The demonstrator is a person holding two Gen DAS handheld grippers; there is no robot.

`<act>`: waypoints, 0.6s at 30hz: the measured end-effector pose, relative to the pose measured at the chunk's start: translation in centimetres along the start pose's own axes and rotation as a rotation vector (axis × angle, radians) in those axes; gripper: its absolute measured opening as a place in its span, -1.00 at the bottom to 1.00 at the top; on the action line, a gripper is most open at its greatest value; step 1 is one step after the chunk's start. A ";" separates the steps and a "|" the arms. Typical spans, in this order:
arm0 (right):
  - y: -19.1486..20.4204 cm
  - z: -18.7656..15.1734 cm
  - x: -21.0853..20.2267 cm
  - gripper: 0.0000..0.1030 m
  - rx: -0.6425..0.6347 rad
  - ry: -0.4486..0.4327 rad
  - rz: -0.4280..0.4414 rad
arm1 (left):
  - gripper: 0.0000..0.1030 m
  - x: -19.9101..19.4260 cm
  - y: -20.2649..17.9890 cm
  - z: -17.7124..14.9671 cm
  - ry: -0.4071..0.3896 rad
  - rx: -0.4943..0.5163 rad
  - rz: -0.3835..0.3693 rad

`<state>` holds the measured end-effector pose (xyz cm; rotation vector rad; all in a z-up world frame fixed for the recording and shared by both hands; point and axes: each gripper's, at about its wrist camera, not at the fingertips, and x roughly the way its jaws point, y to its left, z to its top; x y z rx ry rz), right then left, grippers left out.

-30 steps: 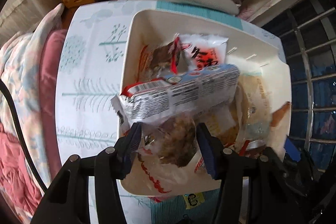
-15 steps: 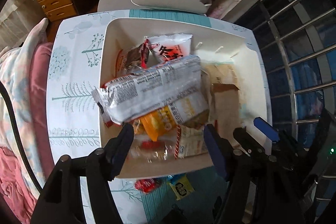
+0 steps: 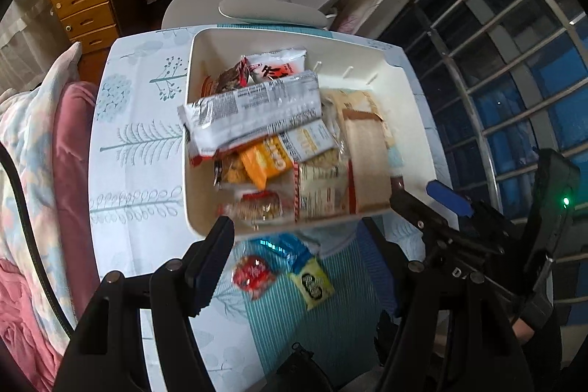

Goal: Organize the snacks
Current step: 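Move the left tool to the red packet while the right tool approaches the yellow-green packet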

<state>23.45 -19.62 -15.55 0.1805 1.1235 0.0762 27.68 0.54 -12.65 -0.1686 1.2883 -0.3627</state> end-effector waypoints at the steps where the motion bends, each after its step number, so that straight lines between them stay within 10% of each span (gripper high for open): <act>1: 0.4 -0.5 -0.4 0.34 0.008 -0.006 -0.003 | 0.32 -0.2 0.1 -0.4 -0.001 0.003 -0.002; 18: 5.3 -8.7 -4.5 0.44 0.188 -0.088 -0.027 | 0.33 -6.2 4.7 -8.8 -0.023 0.150 0.006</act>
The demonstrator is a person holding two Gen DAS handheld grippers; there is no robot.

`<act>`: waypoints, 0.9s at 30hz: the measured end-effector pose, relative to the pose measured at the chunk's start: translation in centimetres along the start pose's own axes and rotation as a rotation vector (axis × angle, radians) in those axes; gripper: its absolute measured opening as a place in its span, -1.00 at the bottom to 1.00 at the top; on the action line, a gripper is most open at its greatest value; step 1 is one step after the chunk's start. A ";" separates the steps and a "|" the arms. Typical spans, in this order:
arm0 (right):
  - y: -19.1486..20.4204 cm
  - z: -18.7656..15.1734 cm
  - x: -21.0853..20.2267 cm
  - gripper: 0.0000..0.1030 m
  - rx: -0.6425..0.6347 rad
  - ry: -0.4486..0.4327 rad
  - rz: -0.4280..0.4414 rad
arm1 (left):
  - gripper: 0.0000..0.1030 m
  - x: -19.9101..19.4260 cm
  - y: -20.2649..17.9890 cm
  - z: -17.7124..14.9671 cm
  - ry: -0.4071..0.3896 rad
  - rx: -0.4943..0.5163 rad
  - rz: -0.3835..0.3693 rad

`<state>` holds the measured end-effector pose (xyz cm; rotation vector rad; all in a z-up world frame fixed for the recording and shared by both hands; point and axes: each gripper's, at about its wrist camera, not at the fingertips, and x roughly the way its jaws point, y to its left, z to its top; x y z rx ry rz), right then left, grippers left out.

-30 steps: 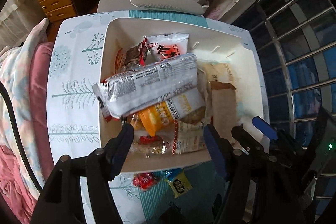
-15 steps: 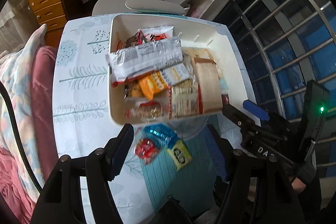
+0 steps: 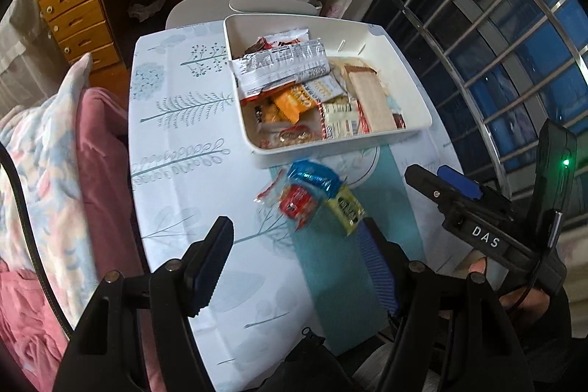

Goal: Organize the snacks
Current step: 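Move the left tool to the red packet while the right tool approaches the yellow-green packet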

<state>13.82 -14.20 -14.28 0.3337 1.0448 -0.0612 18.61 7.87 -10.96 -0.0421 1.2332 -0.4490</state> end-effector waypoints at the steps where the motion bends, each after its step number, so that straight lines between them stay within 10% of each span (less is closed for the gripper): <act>1: 0.1 -0.5 -0.2 0.44 0.012 -0.004 -0.002 | 0.33 -0.2 0.1 -0.3 -0.001 0.008 0.002; 27: -3.6 -6.3 0.8 0.44 0.317 0.120 0.025 | 0.68 2.6 3.8 -3.3 0.082 0.040 0.036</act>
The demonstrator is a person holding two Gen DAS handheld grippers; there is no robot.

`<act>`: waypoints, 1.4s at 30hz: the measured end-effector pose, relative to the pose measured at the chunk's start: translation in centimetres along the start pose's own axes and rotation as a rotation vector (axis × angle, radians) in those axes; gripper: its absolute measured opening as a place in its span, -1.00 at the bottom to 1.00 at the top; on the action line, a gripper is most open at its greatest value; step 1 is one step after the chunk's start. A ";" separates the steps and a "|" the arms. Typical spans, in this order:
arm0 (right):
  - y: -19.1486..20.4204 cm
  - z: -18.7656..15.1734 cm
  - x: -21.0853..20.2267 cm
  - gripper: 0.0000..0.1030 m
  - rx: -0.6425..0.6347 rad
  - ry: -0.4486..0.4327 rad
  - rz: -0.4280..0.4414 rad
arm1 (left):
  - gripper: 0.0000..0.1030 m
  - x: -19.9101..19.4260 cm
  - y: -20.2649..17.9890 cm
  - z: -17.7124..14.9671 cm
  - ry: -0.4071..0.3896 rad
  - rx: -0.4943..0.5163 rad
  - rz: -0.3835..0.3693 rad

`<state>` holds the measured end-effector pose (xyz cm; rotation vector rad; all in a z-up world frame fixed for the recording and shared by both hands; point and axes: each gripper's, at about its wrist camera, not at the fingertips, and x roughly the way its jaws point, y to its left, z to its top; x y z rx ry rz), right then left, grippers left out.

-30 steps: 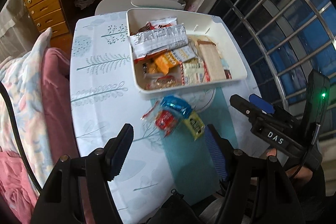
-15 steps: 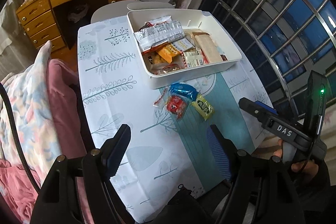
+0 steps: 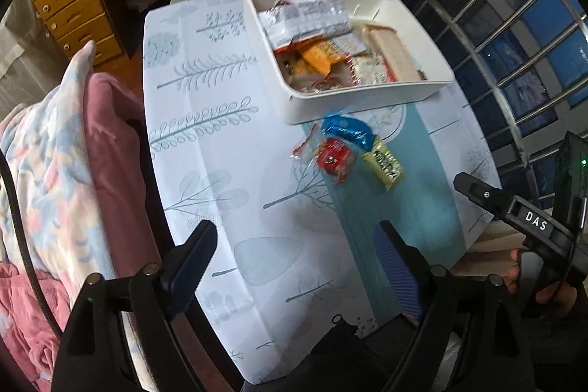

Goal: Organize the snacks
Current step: 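Move the left tool to the red packet while the right tool approaches the yellow-green packet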

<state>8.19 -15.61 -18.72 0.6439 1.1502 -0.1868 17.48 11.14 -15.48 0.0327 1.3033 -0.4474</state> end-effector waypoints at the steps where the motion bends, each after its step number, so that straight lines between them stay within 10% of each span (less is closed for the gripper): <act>1: -0.2 0.1 0.5 0.44 0.012 0.016 0.002 | 0.68 0.5 0.2 0.1 0.012 -0.004 0.004; 16: -0.7 1.2 7.1 0.44 -0.052 0.152 -0.059 | 0.68 7.8 -0.4 2.9 0.102 0.065 -0.011; 30: 2.1 1.2 10.5 0.44 -0.449 0.082 -0.073 | 0.68 13.8 -1.9 5.0 0.082 0.148 -0.057; 42: 3.3 0.6 12.1 0.44 -0.552 0.064 -0.103 | 0.68 17.5 -4.6 5.9 0.066 0.201 -0.095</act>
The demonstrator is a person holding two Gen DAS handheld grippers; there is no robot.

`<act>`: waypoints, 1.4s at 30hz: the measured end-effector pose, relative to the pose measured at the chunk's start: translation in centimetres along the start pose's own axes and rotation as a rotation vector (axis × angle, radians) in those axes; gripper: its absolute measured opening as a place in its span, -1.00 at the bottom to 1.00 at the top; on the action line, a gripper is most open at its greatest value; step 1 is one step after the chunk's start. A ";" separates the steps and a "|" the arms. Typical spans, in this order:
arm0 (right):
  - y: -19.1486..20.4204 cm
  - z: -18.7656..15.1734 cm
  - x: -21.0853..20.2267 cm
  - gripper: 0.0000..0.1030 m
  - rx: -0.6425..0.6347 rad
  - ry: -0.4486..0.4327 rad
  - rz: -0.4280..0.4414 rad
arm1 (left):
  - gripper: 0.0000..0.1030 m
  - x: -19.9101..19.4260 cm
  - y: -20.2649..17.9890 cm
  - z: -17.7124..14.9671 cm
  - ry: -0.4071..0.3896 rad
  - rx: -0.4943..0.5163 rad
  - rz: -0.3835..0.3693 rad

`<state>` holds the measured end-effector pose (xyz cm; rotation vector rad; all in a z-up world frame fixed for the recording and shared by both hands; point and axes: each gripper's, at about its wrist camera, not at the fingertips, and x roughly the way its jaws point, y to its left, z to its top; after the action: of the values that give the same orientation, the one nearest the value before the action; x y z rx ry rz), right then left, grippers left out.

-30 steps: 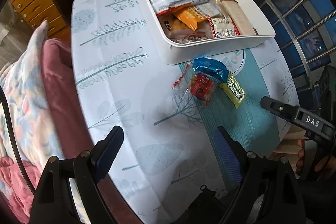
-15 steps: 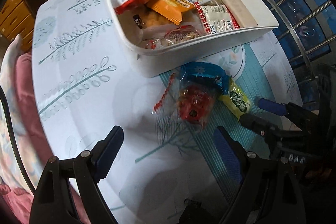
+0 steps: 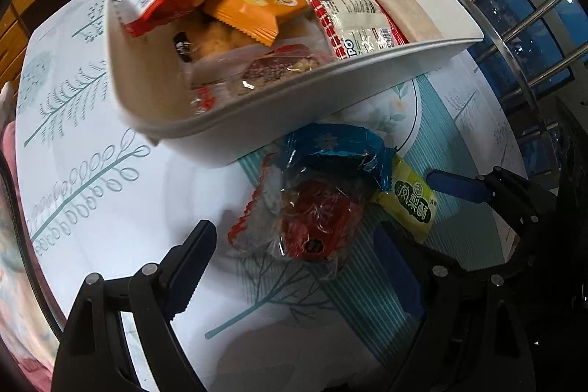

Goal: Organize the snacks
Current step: 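Move the left tool to the red packet while the right tool approaches the yellow-green packet, then grasp the red packet with the left tool while the right tool grasps the yellow-green packet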

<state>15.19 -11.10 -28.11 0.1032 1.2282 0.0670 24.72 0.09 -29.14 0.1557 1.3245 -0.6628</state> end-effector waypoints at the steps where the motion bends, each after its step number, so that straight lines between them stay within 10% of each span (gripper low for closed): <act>1: 0.0 0.0 0.1 0.44 -0.004 -0.001 -0.002 | 0.68 0.2 -0.1 0.0 -0.002 0.002 0.000; 11: 2.1 0.2 1.0 0.32 -0.052 -0.026 -0.029 | 0.65 2.9 -1.3 1.2 -0.030 -0.021 0.015; 20: 1.6 0.8 0.8 -0.19 -0.084 -0.022 -0.053 | 0.15 3.1 -2.6 2.0 -0.034 -0.018 -0.056; 42: -0.5 -2.3 -1.4 -0.24 0.038 0.068 -0.020 | -0.07 0.3 -2.3 -1.9 -0.045 -0.114 -0.021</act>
<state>12.59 -11.64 -27.59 0.1225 1.2985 0.0300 21.91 -1.04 -29.34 0.0347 1.3179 -0.6034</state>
